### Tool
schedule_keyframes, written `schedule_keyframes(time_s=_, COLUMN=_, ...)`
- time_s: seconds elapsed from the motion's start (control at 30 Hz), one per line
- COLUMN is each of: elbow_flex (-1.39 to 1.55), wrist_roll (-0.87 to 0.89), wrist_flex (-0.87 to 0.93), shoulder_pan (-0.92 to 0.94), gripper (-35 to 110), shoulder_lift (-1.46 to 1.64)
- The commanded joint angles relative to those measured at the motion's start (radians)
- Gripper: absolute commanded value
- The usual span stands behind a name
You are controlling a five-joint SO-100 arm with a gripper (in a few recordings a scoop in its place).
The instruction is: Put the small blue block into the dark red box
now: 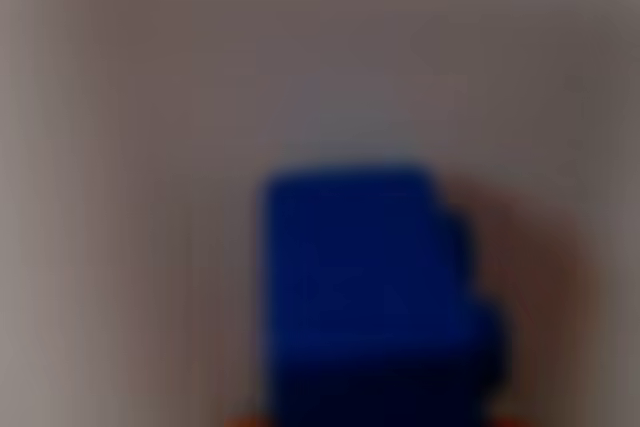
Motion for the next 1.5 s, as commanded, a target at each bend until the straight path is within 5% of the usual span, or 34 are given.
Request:
schedule_keyframes(time_s=0.0, elbow_flex=0.005, wrist_roll=-0.002, wrist_flex=0.104, shoulder_pan=0.032, gripper=0, shoulder_lift=0.224)
schedule_keyframes(time_s=0.33, elbow_flex=0.175, wrist_roll=-0.034, wrist_flex=0.222, shoulder_pan=0.571, gripper=0, shoulder_lift=1.049)
schedule_keyframes(time_s=0.63, elbow_flex=0.155, wrist_roll=-0.051, wrist_flex=-0.135, shoulder_pan=0.847, gripper=0, shoulder_lift=0.686)
schedule_keyframes(time_s=0.87, elbow_flex=-0.153, wrist_roll=-0.046, wrist_flex=-0.229, shoulder_pan=0.89, gripper=0, shoulder_lift=0.11)
schedule_keyframes(time_s=1.07, elbow_flex=-0.187, wrist_roll=-0.084, wrist_flex=-0.167, shoulder_pan=0.927, gripper=20, shoulder_lift=0.021)
schedule_keyframes(time_s=1.23, elbow_flex=-0.058, wrist_roll=-0.092, wrist_flex=-0.04, shoulder_pan=0.867, gripper=19, shoulder_lift=0.301)
schedule_keyframes(time_s=1.47, elbow_flex=0.336, wrist_roll=0.005, wrist_flex=0.156, shoulder_pan=0.565, gripper=12, shoulder_lift=1.141)
